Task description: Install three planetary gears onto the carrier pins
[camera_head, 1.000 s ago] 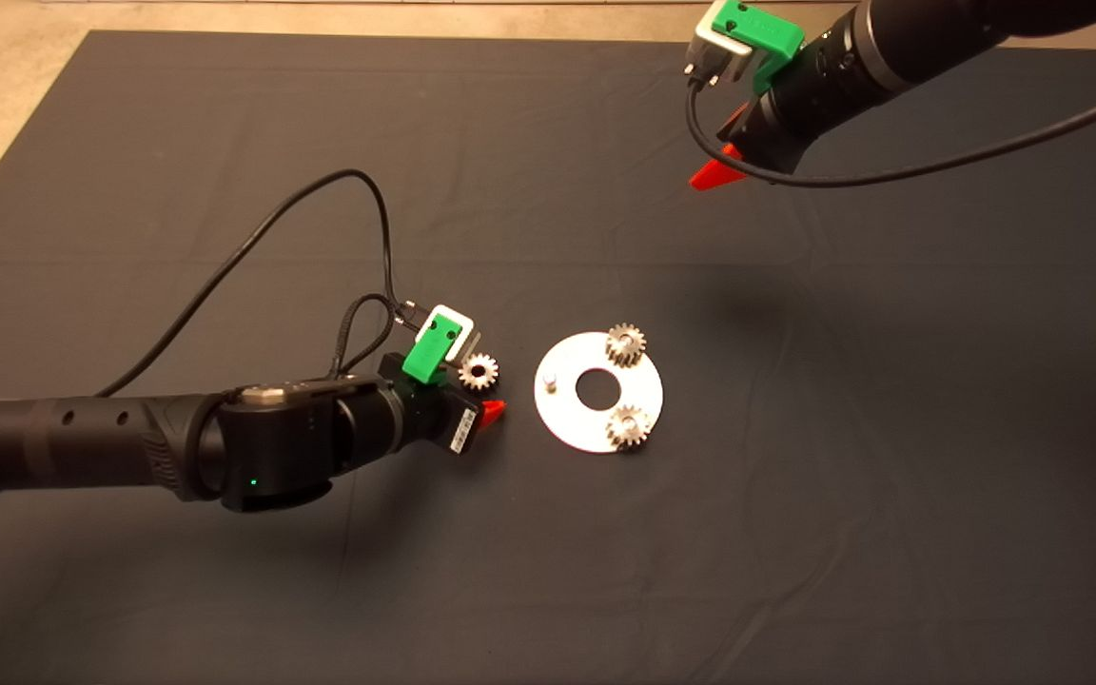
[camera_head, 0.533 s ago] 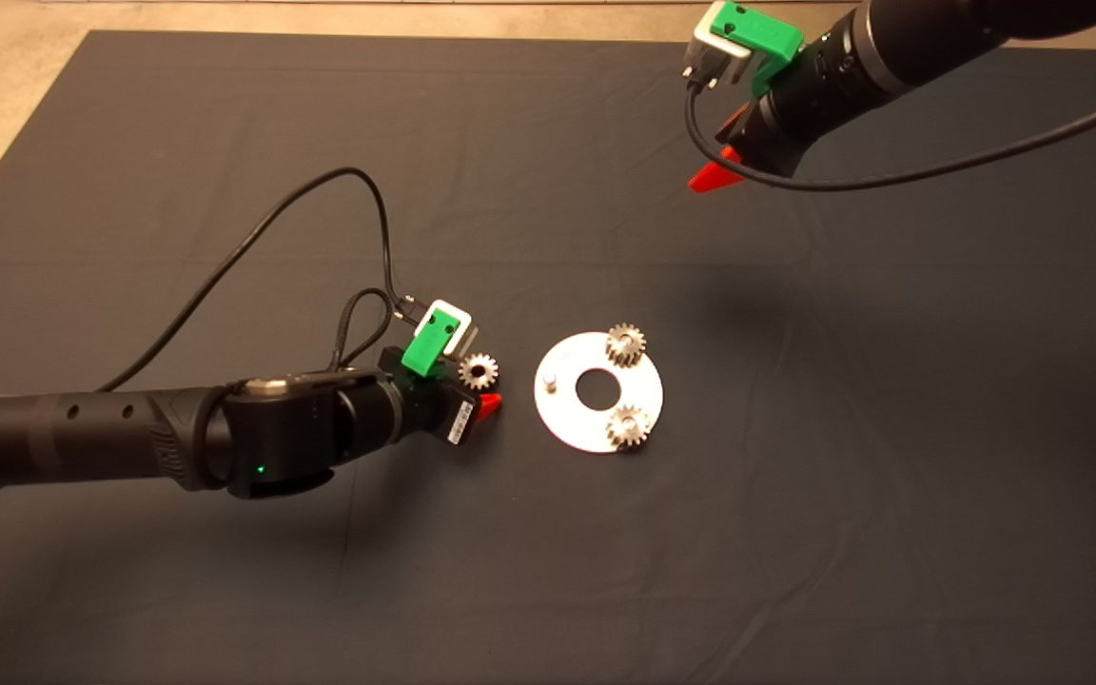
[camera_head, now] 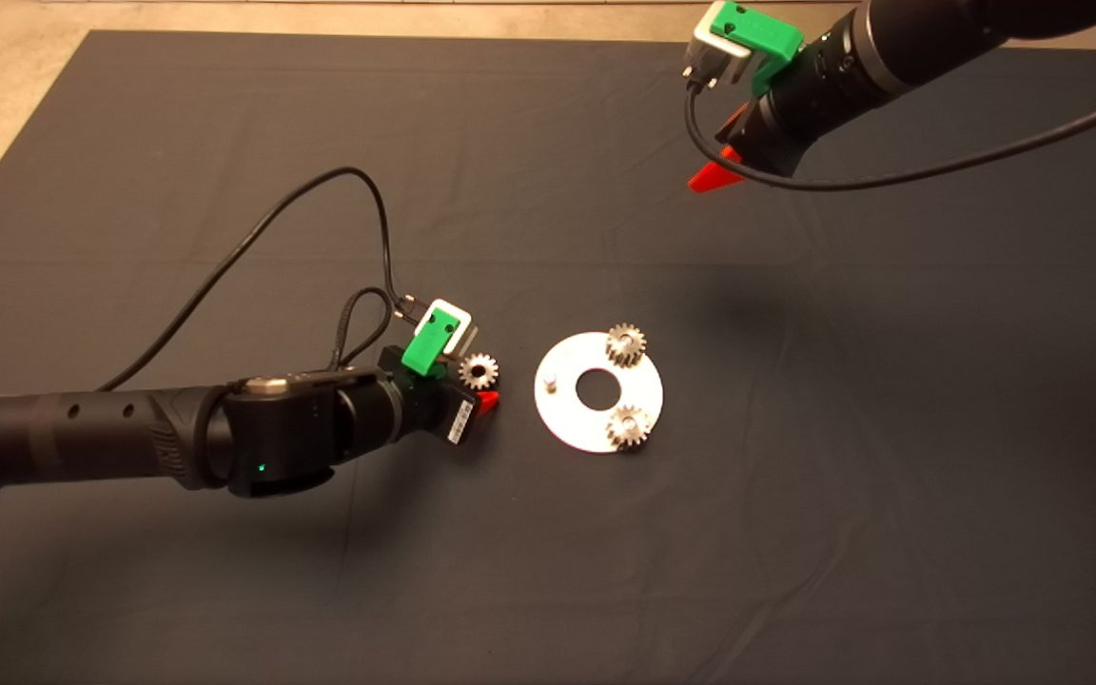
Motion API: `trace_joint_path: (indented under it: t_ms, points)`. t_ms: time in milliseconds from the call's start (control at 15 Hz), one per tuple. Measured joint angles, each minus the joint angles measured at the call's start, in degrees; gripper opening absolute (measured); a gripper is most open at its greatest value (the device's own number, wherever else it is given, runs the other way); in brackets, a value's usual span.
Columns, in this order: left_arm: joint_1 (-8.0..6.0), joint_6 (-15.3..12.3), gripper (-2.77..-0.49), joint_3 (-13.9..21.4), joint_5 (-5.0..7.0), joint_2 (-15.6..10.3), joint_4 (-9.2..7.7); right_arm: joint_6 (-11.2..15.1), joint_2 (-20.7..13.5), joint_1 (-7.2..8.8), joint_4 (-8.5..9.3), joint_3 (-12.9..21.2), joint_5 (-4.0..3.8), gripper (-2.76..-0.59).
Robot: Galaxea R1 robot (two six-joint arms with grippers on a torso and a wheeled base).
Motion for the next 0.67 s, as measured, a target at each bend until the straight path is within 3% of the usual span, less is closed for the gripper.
trace_joint_path:
  t_ms: [200, 667]
  points:
    - [0.0, 0.0, -1.71, -0.1, -0.11, 0.0, 0.0, 0.0, 0.0, 0.0, 0.0, 0.0, -0.01, -1.73]
    - [0.0, 0.0, -1.72, -0.1, -0.15, 0.2, 0.0, 0.0, 0.0, 0.0, 0.0, 0.0, 0.0, -1.73]
